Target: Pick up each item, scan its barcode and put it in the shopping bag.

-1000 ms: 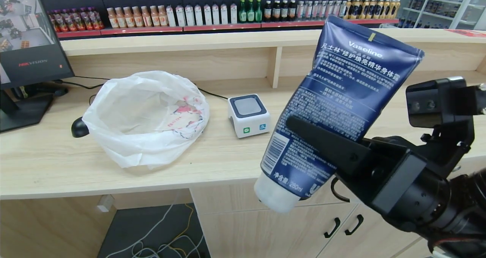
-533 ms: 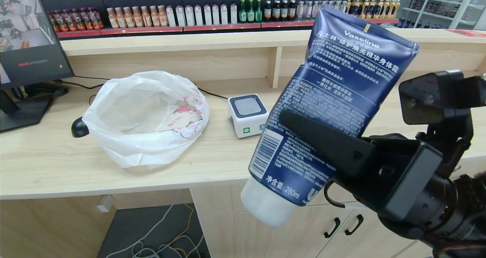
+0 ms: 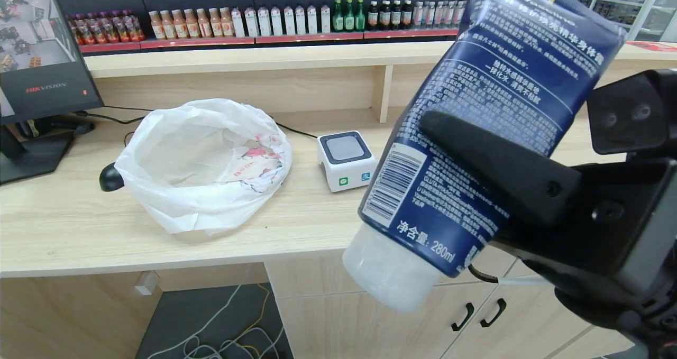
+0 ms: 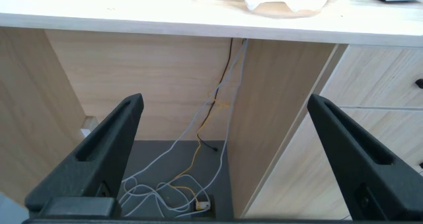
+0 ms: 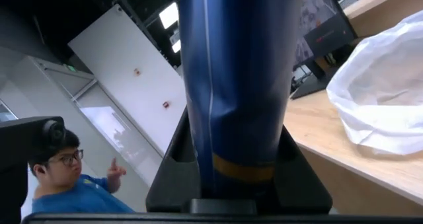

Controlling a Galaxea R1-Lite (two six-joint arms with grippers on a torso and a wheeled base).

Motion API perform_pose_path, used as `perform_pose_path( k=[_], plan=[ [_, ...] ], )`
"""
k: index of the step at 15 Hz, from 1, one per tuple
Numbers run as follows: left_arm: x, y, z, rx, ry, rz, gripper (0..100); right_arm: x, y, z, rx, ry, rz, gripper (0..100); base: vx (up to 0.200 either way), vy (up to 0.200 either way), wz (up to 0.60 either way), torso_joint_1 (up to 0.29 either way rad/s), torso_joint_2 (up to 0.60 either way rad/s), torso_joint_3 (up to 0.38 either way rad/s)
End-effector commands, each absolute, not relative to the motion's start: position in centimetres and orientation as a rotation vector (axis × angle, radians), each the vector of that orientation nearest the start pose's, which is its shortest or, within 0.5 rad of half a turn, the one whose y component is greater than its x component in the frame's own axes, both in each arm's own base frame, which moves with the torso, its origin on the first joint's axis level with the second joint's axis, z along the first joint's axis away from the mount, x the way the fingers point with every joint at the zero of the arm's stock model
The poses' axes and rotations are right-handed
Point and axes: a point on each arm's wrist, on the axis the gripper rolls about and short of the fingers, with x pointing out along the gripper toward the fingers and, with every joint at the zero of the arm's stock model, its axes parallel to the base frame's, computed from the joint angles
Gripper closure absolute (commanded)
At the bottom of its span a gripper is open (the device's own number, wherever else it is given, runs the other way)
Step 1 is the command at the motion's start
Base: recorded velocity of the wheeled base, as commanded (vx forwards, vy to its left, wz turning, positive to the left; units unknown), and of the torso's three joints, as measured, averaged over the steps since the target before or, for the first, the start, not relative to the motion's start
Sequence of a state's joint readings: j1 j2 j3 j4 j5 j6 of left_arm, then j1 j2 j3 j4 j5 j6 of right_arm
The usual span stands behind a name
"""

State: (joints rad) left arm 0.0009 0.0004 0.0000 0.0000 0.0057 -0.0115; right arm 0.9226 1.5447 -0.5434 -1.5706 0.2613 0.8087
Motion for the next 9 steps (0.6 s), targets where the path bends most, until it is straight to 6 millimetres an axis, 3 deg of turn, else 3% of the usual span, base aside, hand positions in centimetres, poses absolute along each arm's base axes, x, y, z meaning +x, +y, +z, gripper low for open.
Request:
perform_pose_path(
  k=[1, 9],
  plan=[
    [-2.28, 0.01, 7.55, -0.012, 0.000, 0.008, 0, 13.45, 18.70, 25.36, 0.897, -0.094, 1.338, 100, 0.000, 0.000, 0.00, 0.000, 0.00, 0.000],
    [-2.28, 0.01, 7.55, -0.012, 0.000, 0.008, 0, 13.23, 18.42, 25.16, 0.906, -0.077, 1.339, 100, 0.000, 0.000, 0.00, 0.000, 0.00, 0.000]
  ],
)
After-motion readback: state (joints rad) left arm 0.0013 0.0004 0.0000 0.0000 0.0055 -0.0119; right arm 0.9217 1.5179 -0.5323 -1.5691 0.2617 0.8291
